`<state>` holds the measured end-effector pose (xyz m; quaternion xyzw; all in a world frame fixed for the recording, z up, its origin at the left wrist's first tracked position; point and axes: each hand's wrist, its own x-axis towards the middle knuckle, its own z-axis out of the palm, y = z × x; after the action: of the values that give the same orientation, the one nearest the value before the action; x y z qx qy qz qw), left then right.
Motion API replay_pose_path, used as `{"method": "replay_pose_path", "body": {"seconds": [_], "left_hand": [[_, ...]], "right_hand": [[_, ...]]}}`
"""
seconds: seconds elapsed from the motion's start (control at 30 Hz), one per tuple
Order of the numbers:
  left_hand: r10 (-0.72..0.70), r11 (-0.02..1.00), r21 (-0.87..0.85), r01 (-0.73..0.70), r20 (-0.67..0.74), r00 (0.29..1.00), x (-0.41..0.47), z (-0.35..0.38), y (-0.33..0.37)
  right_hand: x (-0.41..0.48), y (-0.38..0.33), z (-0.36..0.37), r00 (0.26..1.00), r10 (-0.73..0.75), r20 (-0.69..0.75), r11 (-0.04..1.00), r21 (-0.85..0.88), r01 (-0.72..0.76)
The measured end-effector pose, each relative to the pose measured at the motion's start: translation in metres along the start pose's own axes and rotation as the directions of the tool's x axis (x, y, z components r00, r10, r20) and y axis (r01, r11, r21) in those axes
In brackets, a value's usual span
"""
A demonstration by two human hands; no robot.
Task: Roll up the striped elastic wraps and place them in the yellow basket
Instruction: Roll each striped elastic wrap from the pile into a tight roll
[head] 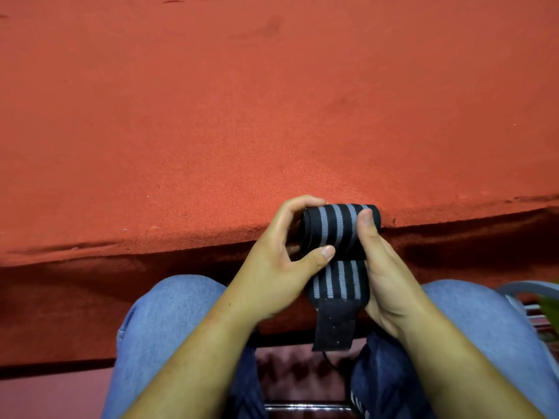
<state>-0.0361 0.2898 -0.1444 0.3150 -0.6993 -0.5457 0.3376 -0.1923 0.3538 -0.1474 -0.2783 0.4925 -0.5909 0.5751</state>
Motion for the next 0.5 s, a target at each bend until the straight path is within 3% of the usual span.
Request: {"method": "replay_pose_path", "body": {"seconds": [0.5], "left_hand": [[-0.003,1.000,-0.004,0.003,0.016,1.000,-0.0029,-0.0007,0.0042]], "right_hand": [[-0.0013,-0.0039,0.0038,0.999,-0.036,-0.037,0.999,0.031,0.037]]}}
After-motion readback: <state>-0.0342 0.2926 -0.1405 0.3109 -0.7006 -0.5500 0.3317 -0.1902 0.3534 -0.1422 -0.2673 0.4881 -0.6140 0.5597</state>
